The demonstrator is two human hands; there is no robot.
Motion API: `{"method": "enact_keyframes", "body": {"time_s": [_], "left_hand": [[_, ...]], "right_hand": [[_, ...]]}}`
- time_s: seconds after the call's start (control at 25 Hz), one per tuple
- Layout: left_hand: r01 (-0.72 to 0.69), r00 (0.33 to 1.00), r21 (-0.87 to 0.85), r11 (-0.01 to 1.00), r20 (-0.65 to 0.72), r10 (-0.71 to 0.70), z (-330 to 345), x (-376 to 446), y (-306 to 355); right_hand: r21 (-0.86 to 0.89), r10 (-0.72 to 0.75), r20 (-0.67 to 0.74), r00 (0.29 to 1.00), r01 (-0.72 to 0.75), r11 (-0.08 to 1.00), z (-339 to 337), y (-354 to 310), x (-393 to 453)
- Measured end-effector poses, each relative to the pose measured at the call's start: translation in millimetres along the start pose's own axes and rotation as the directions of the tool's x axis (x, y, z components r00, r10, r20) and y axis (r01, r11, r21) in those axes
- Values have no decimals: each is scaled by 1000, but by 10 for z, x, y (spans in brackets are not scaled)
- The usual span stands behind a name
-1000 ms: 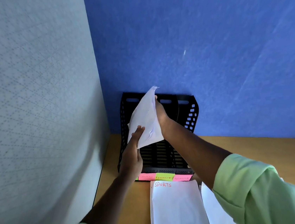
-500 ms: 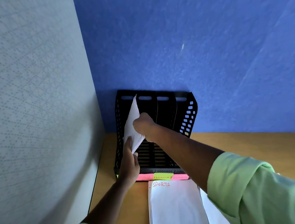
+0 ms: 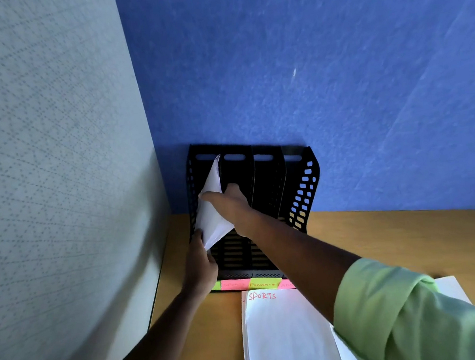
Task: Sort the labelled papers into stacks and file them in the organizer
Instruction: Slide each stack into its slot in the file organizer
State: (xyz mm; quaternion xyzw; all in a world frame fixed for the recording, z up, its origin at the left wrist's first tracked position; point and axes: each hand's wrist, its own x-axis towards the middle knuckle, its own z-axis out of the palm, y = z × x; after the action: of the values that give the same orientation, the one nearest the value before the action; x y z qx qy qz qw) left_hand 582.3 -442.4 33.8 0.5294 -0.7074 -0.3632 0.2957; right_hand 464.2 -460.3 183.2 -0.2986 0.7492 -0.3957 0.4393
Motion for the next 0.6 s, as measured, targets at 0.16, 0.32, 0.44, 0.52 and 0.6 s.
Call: {"method": "enact_keyframes", "body": {"time_s": [0.16,0.32,0.44,0.52,0.6], "left_hand": [[-34,998,-46,998,-51,32,-13,-123,60],[-15,991,-53,998,-133,8,-4,-329,83],[-23,968,-58,998,-251,8,30,-574,20],[-25,954,-4,1000,-300,23,78,-775,-40],[27,955,40,999,-296,-14,146,-996,-120]], "right_hand": [[112,-25,-13,1000,26,993,-143,217,-47],[231,7,9,1000,-9,973,-317,478,-184],[321,-23,-22,1000,28,947,-480,757,-375],[372,-10,-94,996,44,927,-578,1040,-499],[394,45,-161,986,22,919,-660,1379,-623]]}}
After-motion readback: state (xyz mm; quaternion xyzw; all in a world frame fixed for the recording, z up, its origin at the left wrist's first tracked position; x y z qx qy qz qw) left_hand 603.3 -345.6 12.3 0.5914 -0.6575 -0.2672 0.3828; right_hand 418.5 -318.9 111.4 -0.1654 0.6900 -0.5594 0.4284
